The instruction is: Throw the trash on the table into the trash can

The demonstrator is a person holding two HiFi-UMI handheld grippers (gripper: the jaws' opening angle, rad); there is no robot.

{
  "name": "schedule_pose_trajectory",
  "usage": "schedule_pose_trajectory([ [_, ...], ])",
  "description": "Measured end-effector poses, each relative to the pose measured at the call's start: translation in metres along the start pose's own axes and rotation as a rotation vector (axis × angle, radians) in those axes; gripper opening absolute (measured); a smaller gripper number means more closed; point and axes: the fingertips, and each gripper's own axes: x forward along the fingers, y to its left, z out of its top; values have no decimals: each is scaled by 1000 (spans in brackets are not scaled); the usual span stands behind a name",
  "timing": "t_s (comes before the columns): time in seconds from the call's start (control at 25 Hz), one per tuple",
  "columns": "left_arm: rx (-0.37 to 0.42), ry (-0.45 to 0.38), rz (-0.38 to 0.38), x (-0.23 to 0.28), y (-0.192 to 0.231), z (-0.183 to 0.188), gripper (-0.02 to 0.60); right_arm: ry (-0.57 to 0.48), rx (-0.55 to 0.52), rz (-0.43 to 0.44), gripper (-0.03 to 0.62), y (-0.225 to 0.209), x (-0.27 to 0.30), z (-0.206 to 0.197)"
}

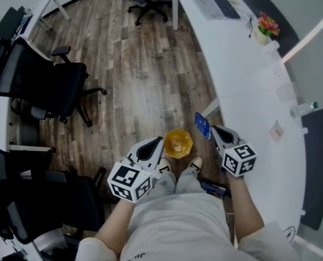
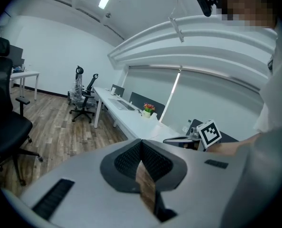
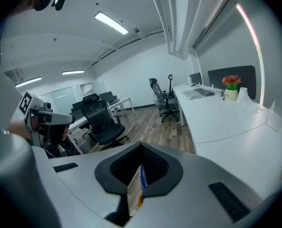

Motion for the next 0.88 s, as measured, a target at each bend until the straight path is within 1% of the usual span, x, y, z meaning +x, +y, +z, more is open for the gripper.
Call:
schedule_pose_trajectory([
  [0.24,-18,1,28,-9,14,-6,2,36,-14,41,31,17,15,-6],
  [0.44,28,26,42,-4,23,-16,2,83,-24,71,31,19,34,-15],
  [0.64,-20,53,67,8,38,-36,2,138,-25,112,31,16,49,-36],
  [0.88,-51,87,94,33,52,-58,2,211,-34,162,31,1,76,-68],
])
